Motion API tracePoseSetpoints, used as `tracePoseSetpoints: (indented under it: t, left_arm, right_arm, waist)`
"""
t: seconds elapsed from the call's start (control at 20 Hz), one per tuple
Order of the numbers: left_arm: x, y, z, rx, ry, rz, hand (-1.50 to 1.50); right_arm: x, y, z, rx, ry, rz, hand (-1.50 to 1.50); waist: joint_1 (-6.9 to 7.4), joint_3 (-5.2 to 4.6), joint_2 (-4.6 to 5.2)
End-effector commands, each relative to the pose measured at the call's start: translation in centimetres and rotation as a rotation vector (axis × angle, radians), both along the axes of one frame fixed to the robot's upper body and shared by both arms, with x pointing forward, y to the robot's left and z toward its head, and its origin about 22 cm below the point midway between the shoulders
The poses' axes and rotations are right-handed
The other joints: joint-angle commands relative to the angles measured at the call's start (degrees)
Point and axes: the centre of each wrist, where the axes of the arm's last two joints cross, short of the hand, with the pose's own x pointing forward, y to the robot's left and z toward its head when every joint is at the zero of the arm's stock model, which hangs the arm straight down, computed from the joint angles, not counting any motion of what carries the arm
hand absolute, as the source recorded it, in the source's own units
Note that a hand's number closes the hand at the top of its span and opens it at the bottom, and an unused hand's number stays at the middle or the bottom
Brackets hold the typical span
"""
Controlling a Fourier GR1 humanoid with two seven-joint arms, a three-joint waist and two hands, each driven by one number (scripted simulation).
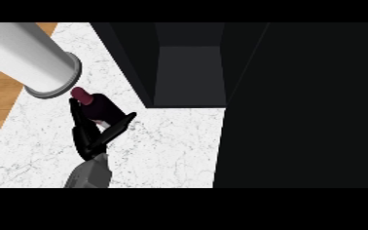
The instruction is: Pick up the wine, place it into the cabinet and close the cabinet
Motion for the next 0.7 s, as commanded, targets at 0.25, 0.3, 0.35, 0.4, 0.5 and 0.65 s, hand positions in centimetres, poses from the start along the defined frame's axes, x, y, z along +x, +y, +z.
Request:
tracePoseSetpoints:
  t: [0.25,0.3,0.35,0.4,0.5,0.65]
  left_arm:
    - [1.2,-0.3,-0.4,-0.022,-0.050,0.005,-1.50]
    - [0.1,-0.3,-0.6,-0.040,-0.046,0.002,-1.50]
    - [0.5,0.7,-1.1,-0.053,-0.063,-0.023,-1.50]
    - [1.2,0.9,-1.4,-0.062,-0.086,-0.047,1.50]
    - [1.2,2.5,-0.7,-0.079,-0.102,-0.083,1.50]
    - [2.6,0.5,-1.4,-0.021,-0.081,-0.146,1.50]
  right_arm:
    - [-1.0,0.9,2.1,0.005,-0.047,0.024,-1.50]
    - [-4.2,-0.9,2.2,0.024,-0.062,0.005,-1.50]
    - [-2.2,0.4,1.4,0.020,-0.051,-0.004,-1.50]
    - [-2.3,0.1,1.2,0.029,-0.045,0.015,-1.50]
    - [-2.5,0.4,0.8,0.030,-0.057,0.008,-1.50]
    - [-1.8,-0.1,2.2,0.015,-0.056,0.024,-1.50]
  waist:
    - [0.36,-0.02,0.02]
    - [0.05,0.02,-0.12]
    - [0.21,0.00,0.00]
    - [-0.05,-0.01,0.06]
    - [0.02,0.00,0.00]
    - [-0.21,-0.05,0.13]
